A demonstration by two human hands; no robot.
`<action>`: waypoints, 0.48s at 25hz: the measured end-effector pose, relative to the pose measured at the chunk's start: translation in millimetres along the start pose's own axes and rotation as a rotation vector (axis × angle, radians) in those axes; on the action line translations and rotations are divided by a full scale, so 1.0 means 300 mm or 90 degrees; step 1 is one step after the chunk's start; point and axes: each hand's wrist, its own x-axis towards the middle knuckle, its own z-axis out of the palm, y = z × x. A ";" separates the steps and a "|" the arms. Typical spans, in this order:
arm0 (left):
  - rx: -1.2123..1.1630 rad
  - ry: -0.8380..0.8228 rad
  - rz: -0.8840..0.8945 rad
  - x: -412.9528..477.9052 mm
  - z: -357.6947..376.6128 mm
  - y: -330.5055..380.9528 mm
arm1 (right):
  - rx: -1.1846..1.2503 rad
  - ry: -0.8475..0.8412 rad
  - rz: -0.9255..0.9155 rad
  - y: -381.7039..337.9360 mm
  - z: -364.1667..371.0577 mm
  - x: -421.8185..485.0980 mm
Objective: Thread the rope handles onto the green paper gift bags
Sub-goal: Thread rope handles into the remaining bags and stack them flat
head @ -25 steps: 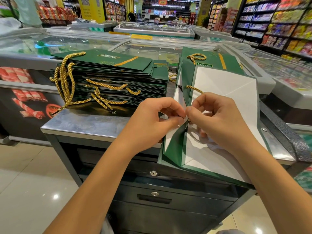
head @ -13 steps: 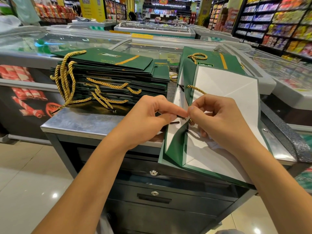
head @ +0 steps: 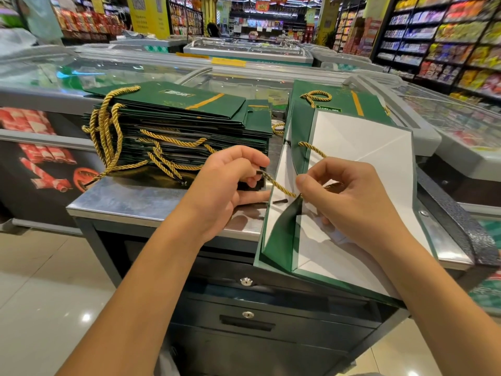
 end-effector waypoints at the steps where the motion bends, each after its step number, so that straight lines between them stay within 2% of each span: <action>1: -0.008 -0.002 -0.011 0.006 -0.001 0.000 | -0.011 -0.001 -0.009 0.002 0.000 -0.001; 6: 0.054 0.020 -0.041 0.038 0.001 -0.023 | 0.028 0.009 -0.012 0.002 -0.015 -0.013; 10: 0.160 -0.018 -0.054 0.039 0.022 -0.015 | 0.091 0.005 -0.021 0.001 -0.024 -0.018; 12: 0.144 -0.004 -0.069 0.029 0.039 0.006 | 0.123 0.006 -0.028 -0.005 -0.029 -0.021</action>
